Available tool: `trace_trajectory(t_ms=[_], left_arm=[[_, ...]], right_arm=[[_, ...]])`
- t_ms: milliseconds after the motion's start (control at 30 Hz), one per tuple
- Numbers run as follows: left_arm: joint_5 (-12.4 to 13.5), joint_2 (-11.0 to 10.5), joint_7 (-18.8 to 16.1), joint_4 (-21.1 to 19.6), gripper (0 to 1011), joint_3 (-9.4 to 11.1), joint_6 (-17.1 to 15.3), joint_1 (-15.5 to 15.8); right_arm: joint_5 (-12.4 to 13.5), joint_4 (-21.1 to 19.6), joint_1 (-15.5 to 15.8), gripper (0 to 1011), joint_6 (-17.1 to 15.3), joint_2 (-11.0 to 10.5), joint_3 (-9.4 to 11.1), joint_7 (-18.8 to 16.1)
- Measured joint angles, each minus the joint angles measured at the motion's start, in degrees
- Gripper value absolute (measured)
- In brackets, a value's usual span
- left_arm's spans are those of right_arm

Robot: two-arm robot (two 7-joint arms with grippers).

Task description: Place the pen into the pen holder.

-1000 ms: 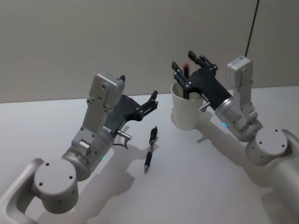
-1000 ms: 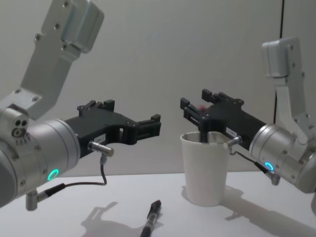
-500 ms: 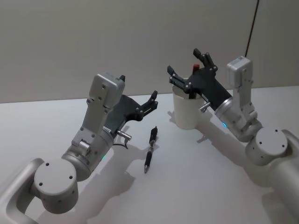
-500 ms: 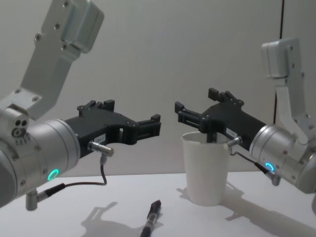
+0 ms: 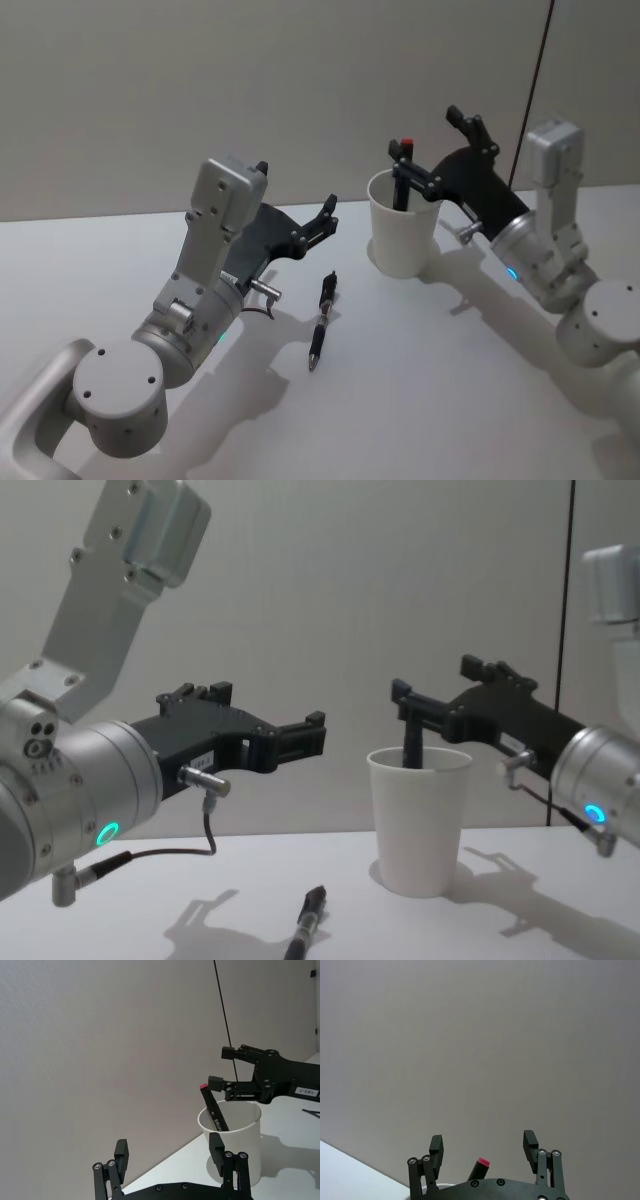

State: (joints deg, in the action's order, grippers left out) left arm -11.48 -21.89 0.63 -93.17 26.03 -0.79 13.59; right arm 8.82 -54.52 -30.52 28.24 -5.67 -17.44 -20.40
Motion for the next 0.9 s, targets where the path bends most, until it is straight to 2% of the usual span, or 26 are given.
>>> trace_trajectory(t_ms=[433, 900], left_arm=[[0.0, 0.0, 0.0, 0.0, 1001, 0.0, 0.0, 0.0], [0.0, 0.0, 0.0, 0.0, 1001, 0.0, 0.0, 0.0]], right_arm=[[2.8, -11.8, 7.7, 1001, -5.2, -4.2, 2.2, 2.7], [5.1, -20.4, 14.9, 1002, -10.4, -7.5, 3.9, 8.4]])
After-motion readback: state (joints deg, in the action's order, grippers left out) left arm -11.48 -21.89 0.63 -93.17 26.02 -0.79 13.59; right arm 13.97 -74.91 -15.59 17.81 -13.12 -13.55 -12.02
